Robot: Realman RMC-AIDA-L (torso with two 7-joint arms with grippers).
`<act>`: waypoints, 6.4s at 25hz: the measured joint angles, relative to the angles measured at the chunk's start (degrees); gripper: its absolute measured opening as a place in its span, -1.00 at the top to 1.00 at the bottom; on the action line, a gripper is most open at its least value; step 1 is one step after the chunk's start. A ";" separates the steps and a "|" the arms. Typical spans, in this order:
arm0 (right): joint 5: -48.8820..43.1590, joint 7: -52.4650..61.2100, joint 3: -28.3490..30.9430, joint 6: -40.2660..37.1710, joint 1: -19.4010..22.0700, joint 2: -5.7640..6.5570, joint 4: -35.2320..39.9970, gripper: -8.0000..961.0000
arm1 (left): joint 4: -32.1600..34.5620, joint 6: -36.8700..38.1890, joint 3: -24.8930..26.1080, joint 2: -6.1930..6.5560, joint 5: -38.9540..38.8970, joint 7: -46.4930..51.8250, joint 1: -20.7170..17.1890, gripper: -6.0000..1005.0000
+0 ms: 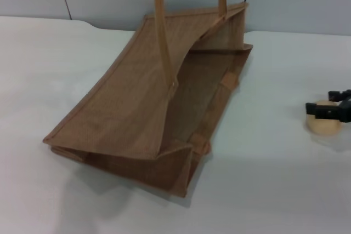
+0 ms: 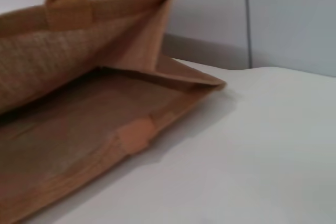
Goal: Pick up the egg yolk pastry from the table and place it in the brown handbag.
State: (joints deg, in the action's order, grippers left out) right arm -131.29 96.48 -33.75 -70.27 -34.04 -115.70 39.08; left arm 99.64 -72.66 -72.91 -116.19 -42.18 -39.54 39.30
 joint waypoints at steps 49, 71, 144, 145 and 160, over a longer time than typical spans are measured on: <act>-4.75 2.24 -0.75 6.89 -2.70 0.03 -5.44 -0.68 | -0.03 -0.03 -0.30 -0.07 1.48 -0.08 0.60 0.76; -2.59 4.95 -0.65 2.39 -6.28 -0.18 0.47 -0.42 | -0.44 0.50 -0.30 -0.09 1.63 -0.12 4.39 0.76; 10.34 -1.00 1.98 5.37 1.48 0.06 7.67 -0.88 | -14.06 17.04 0.90 -0.36 -33.81 -23.72 -4.93 0.33; 11.25 -2.78 2.06 6.37 0.98 -0.13 6.48 -0.88 | -15.12 17.69 0.98 -0.41 -37.00 -26.69 -5.80 0.24; 41.14 -38.34 6.78 13.89 2.32 -0.31 -12.27 -0.88 | -53.23 23.91 0.06 -0.76 -90.58 -92.34 -13.32 -0.66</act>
State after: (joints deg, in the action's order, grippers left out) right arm -90.15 58.14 -26.97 -56.38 -31.72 -116.01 26.82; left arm 46.40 -48.75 -72.86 -116.95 -132.76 -131.88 25.99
